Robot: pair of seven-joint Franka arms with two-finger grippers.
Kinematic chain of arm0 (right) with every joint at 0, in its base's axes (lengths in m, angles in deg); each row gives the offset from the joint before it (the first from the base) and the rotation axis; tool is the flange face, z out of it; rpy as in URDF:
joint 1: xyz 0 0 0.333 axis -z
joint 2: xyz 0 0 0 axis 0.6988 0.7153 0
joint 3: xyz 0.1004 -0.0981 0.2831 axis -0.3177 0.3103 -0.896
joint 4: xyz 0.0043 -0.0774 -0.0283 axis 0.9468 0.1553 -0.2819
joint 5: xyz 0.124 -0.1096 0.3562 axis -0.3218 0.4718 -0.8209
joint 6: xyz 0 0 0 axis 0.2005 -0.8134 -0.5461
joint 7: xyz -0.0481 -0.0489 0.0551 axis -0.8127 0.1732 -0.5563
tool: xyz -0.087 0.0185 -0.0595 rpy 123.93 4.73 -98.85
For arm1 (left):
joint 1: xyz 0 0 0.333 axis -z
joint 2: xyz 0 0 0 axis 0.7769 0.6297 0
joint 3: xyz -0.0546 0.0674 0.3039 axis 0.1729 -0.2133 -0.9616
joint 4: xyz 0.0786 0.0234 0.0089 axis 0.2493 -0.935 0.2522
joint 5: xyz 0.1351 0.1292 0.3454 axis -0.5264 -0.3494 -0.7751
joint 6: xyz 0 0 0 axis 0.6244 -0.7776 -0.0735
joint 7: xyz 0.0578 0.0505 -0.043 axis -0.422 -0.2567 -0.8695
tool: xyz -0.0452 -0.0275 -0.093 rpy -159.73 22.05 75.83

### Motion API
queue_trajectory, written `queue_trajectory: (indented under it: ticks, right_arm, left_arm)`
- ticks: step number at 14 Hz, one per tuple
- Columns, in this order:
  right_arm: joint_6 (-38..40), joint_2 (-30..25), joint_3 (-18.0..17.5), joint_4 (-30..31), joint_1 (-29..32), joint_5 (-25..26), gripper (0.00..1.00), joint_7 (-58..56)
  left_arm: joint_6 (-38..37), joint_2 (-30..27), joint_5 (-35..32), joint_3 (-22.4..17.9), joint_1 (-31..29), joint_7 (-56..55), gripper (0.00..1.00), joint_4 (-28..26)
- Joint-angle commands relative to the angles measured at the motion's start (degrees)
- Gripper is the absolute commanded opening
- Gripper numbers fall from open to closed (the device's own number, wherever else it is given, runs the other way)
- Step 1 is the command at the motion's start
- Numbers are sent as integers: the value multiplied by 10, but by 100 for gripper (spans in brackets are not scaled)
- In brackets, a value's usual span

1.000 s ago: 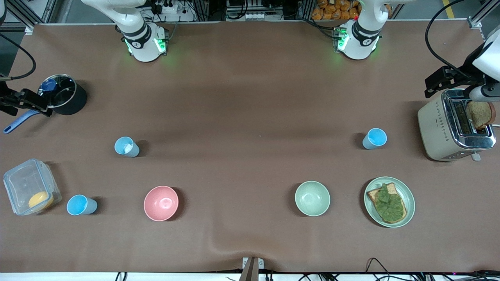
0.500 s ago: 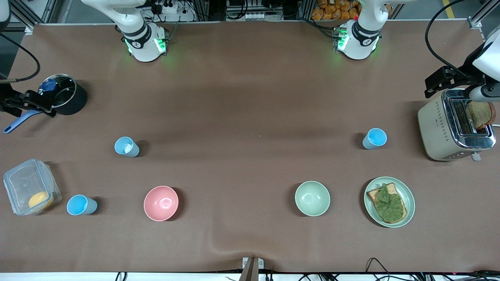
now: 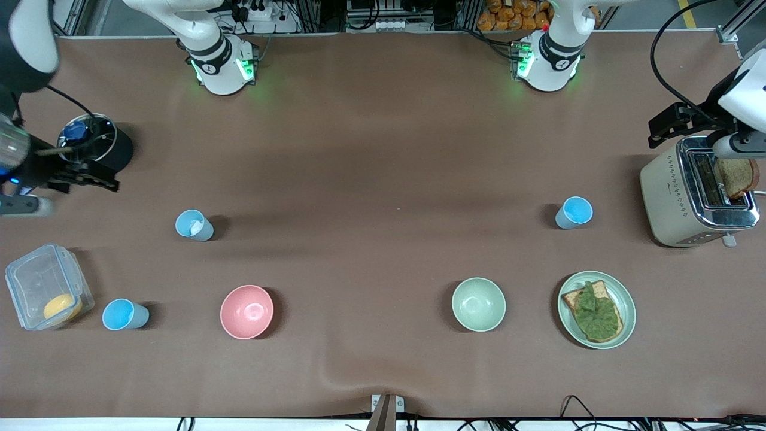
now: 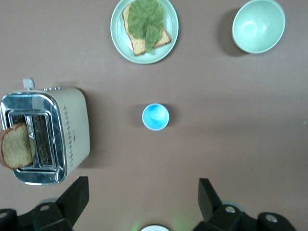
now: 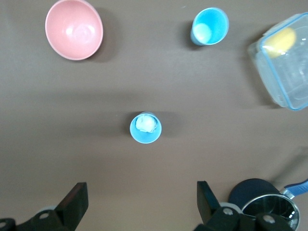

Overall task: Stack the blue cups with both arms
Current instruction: 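Reach the right gripper to the blue cup near the saucepan and grasp it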

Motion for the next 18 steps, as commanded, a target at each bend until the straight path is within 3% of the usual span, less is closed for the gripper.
queue_trajectory:
  ticks: [1,6,10,14,18]
  right_arm:
    - [-26,26,3,21,-25,-5,100,12]
    - [-194,24,3,168,-32,-5,100,12]
    - [-377,33,3,302,-35,-5,100,13]
    - [-468,96,4,337,-40,-4,100,14]
    - [-488,119,4,352,-44,-4,100,15]
  left_arm:
    - [-11,-5,-13,5,-2,-1,100,-28]
    - [26,-7,-13,4,-19,0,100,-126]
    - [135,-12,-13,6,-46,1,100,-224]
    - [258,9,-13,7,-54,2,100,-309]
    - [337,94,-13,6,-60,1,100,-324]
